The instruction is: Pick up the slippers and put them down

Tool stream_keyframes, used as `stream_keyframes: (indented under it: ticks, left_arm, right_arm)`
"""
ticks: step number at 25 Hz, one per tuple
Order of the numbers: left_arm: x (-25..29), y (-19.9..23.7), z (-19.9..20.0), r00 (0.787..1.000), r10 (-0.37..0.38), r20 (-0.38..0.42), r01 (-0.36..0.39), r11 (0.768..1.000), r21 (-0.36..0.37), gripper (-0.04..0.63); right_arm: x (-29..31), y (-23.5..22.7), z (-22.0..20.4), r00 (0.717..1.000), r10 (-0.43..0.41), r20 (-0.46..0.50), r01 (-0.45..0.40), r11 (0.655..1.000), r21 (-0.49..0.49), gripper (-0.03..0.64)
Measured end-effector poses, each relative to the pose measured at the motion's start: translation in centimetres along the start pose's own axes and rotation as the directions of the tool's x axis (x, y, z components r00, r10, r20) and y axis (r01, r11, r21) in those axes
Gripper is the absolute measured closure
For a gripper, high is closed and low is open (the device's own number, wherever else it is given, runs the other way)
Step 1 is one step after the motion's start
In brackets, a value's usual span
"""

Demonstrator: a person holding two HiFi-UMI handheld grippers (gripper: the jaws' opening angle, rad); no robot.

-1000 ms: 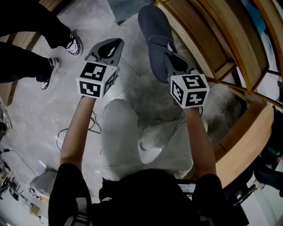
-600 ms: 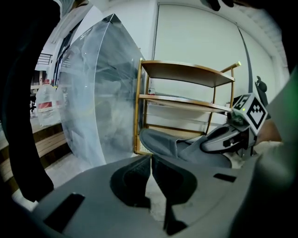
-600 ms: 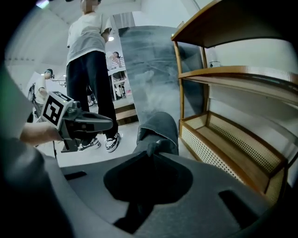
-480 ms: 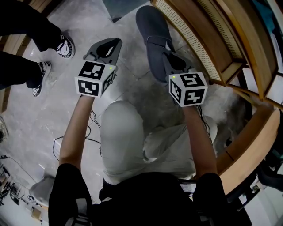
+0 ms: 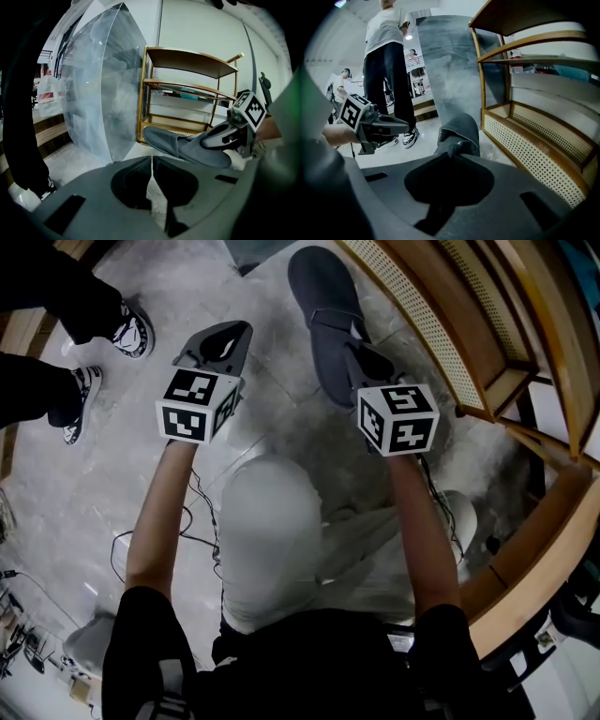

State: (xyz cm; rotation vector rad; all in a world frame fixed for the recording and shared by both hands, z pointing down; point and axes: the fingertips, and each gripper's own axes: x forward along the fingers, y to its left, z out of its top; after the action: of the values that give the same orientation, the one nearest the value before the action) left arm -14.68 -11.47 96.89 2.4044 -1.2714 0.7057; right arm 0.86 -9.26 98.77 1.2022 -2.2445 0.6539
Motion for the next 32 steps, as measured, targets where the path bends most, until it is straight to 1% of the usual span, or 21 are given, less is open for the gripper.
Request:
stream_keyframes:
  ticks: [5, 12, 15, 21, 25, 29, 32]
  left_arm:
    - [0.9, -0.3, -2.0, 1.0, -0.006, -0.018, 0.006, 1.0, -0.007, 0.583]
    - [1.3, 0.6, -4.9, 0.999, 0.014, -0.032, -0.015, 1.0, -0.027, 0.583]
    - [1.7, 0.7, -6.5, 0.998, 0.02, -0.051, -0.022, 0.999, -0.042, 0.583]
    - [2.6, 0.1, -9.9, 0.994, 0.003, -0.113, -0.011, 0.997, -0.07, 0.583]
    - [3.2, 0.1, -11.9, 0.991, 0.008, -0.136, -0.018, 0.997, -0.07, 0.583]
    - [4.0, 1.0, -13.7, 0.991, 0.033, -0.13, -0.041, 0.997, -0.062, 0.583]
    - [4.3, 0.8, -14.7, 0.989, 0.028, -0.148, -0.038, 0.997, -0.062, 0.583]
  right_arm:
    - [1.3, -0.4, -1.8, 1.0, 0.0, -0.015, 0.001, 1.0, 0.029, 0.598]
    - [3.3, 0.0, -4.8, 0.999, -0.001, -0.052, 0.004, 0.998, 0.056, 0.598]
    - [4.2, 0.2, -5.9, 0.998, 0.008, -0.064, -0.003, 0.998, 0.069, 0.598]
    - [5.7, 0.1, -8.9, 0.995, 0.031, -0.097, -0.023, 0.996, 0.081, 0.595]
    - [6.4, -0.3, -11.1, 0.991, 0.032, -0.133, -0.019, 0.995, 0.099, 0.594]
    - [7.3, -0.3, -12.9, 0.985, 0.035, -0.172, -0.019, 0.995, 0.096, 0.589]
    - [7.7, -0.3, -14.2, 0.98, 0.042, -0.192, -0.022, 0.994, 0.107, 0.586]
